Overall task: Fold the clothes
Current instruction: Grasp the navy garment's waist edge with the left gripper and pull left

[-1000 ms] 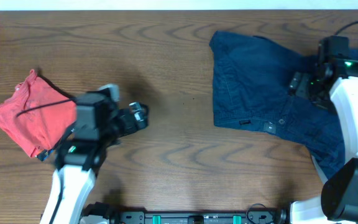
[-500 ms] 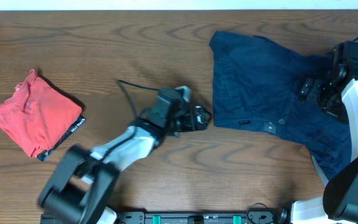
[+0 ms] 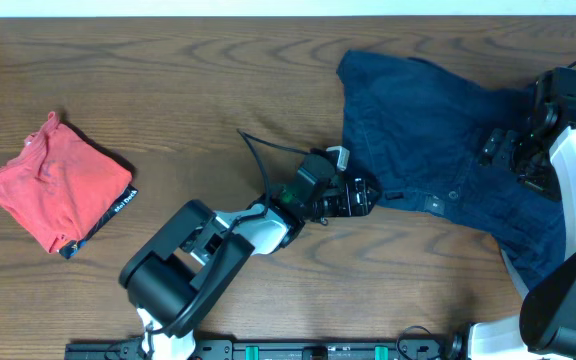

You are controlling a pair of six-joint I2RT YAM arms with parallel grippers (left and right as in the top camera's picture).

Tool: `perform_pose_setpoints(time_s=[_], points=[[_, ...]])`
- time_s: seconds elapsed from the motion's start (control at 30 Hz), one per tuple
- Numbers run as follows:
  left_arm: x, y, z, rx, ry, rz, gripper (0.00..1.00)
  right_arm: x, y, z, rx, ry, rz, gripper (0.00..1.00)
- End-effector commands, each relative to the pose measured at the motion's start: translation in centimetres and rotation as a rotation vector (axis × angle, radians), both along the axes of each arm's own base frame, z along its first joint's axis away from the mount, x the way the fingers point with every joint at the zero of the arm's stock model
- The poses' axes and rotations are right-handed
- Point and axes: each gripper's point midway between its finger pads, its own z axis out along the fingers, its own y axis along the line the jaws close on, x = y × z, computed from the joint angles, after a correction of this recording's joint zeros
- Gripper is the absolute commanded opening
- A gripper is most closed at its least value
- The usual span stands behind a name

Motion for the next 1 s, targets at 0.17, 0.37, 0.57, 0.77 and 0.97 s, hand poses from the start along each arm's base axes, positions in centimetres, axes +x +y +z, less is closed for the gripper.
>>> perform_pose_setpoints(time_s=[0.17, 0.37, 0.57, 0.77, 0.97], points=[[2.1, 0.3, -0.3, -0.010, -0.064, 0.098, 0.25, -0.1, -0.2, 0.9, -0.004, -0.024, -0.016, 0.99], [2.8, 1.0, -0.1, -0.027, -0.052, 0.112, 0.06, -0.1, -0.2, 0.9, -0.003, -0.023, -0.016, 0.99], [3.2, 5.1, -0.5, 0.024, 0.074, 0.117, 0.06, -0.2, -0.3, 0.9, -0.013, -0.018, 0.001, 0.99], [7.7, 17.2, 3.7, 0.148, -0.017, 0.281, 0.06, -0.1, -0.3, 0.9, -0.014, -0.023, 0.001, 0.99], [12.5, 31.9, 11.1, 0.107, -0.175, 0.652, 0.06, -0.1, -0.3, 0.9, -0.013, -0.023, 0.000, 0.99]])
